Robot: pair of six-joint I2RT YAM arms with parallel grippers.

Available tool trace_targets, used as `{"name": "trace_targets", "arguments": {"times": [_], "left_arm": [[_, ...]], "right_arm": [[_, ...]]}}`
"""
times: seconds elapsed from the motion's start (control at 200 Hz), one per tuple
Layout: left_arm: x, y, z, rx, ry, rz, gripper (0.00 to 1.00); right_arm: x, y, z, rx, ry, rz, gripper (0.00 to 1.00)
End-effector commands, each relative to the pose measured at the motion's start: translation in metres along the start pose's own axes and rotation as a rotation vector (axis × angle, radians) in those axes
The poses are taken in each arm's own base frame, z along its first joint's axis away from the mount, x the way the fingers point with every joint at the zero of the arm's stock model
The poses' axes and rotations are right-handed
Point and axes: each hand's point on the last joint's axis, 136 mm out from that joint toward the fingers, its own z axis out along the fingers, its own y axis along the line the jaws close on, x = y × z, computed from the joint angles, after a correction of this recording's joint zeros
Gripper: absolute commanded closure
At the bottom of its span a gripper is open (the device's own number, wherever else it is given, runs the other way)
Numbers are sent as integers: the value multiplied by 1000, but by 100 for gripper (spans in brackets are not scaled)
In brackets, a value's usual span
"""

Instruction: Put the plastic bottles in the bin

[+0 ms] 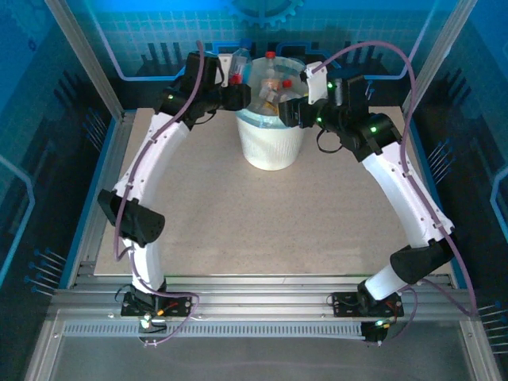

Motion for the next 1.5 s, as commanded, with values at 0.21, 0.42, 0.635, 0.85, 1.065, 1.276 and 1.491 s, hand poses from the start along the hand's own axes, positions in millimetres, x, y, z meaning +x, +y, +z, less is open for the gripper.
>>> {"name": "trace_targets", "arguments": {"times": [0.21,0.42,0.635,0.85,1.065,1.276,1.491], "left_arm": [[12,9,30,-26,64,-16,19],[11,8,31,-25,65,-14,19],[13,9,32,-29,68,-5,25],[2,7,19,-32,29,4,27],[-14,7,-43,-41,-159,34,28],[44,55,-112,-207,-404,50,24],[159,132,-122,-486,-388,10,14]], "right_arm": [[-11,3,-22,-4,-52,-6,27],[-11,4,-23,-9,-54,-3,27],[-10,5,-21,-18,-49,3,27],[-8,4,-20,-12,-39,3,27],[-1,-4,-24,29,-21,4,27],[30,-37,-41,177,-54,20,26],[127,-120,-59,495,-20,80,19]]}}
